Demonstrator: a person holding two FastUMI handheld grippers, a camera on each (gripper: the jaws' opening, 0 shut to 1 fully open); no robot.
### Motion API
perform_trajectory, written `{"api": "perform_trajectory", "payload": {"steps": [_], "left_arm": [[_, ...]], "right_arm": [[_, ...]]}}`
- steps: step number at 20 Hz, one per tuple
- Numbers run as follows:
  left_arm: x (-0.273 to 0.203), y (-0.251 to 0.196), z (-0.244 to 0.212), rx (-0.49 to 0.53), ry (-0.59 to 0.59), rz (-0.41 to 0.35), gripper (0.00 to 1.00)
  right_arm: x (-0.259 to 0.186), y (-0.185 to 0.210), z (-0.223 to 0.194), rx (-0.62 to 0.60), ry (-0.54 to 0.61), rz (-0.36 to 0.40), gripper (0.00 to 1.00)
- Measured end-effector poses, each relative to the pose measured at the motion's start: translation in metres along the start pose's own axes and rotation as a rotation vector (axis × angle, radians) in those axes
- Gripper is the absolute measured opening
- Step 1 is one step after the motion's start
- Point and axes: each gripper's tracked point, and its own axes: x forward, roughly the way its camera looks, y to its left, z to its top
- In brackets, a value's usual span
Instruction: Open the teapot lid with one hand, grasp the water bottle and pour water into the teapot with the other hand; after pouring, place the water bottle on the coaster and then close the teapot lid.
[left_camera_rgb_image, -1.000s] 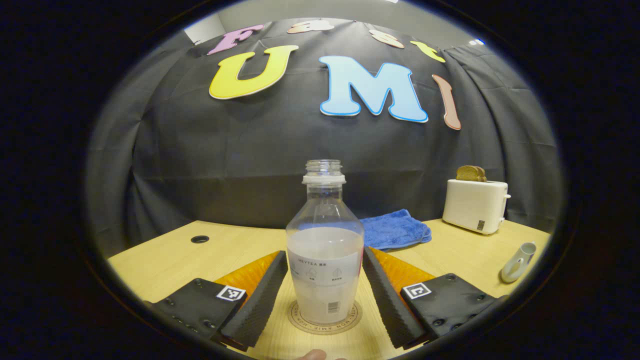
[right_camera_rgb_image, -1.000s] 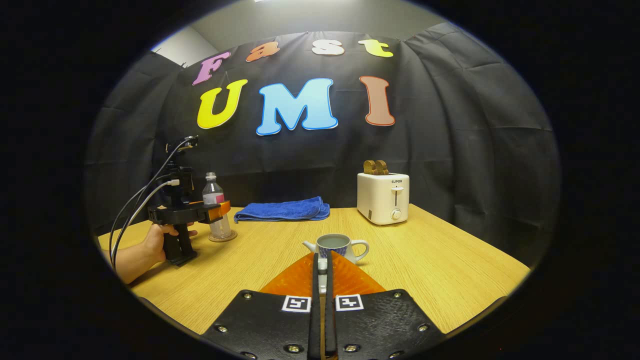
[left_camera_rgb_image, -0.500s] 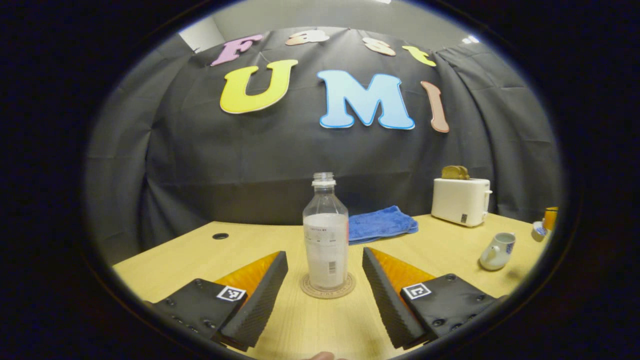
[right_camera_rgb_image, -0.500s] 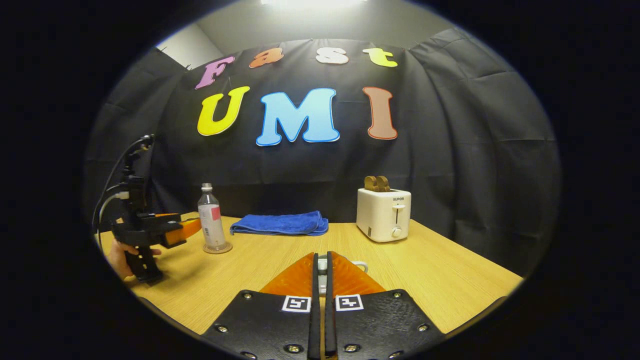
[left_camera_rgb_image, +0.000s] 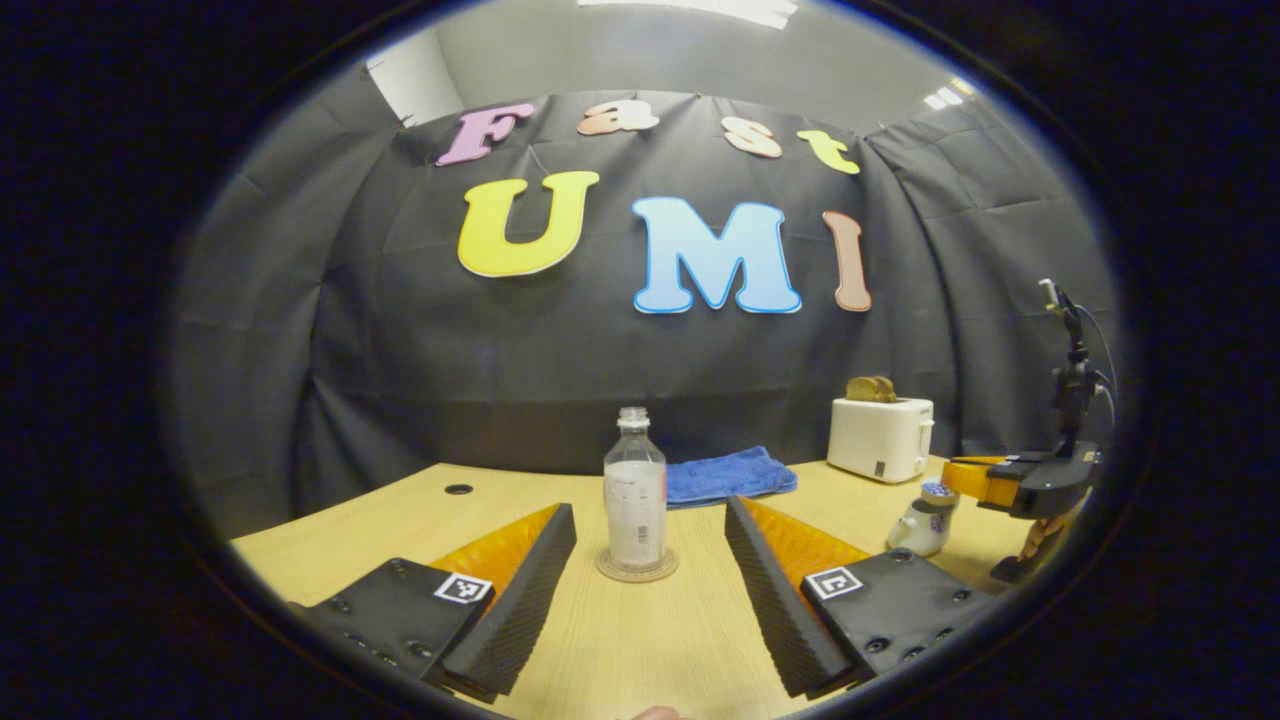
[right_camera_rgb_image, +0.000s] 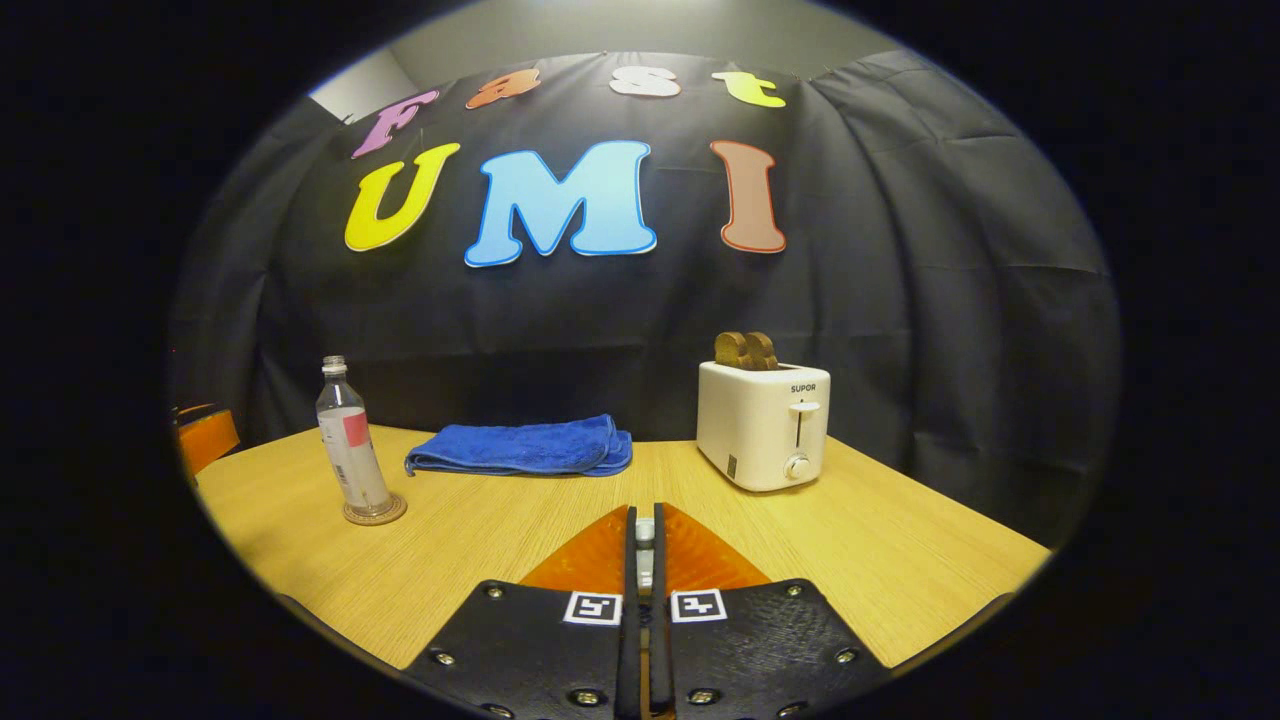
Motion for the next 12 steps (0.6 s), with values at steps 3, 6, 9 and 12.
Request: {"api": "perform_trajectory", "payload": {"steps": [3,6,9,12], "left_arm": [[-0.002,-0.006,-0.011,-0.028,0.023,-0.017,1.0],[0.0,-0.004,-0.015,-0.037,0.035,-0.013,1.0],[-0.001,-0.007,-0.02,-0.038,0.046,-0.02,1.0],[-0.004,-0.015,-0.024,-0.057,0.063,-0.046,1.0]], "right_arm": [[0.005,-0.001,-0.006,0.009,0.018,-0.008,0.04],[0.005,-0.001,-0.012,0.015,0.034,-0.007,0.04],[0.009,-0.002,-0.016,0.011,0.048,-0.015,0.04],[0.0,-0.006,-0.002,-0.051,0.017,-0.04,0.14]]}}
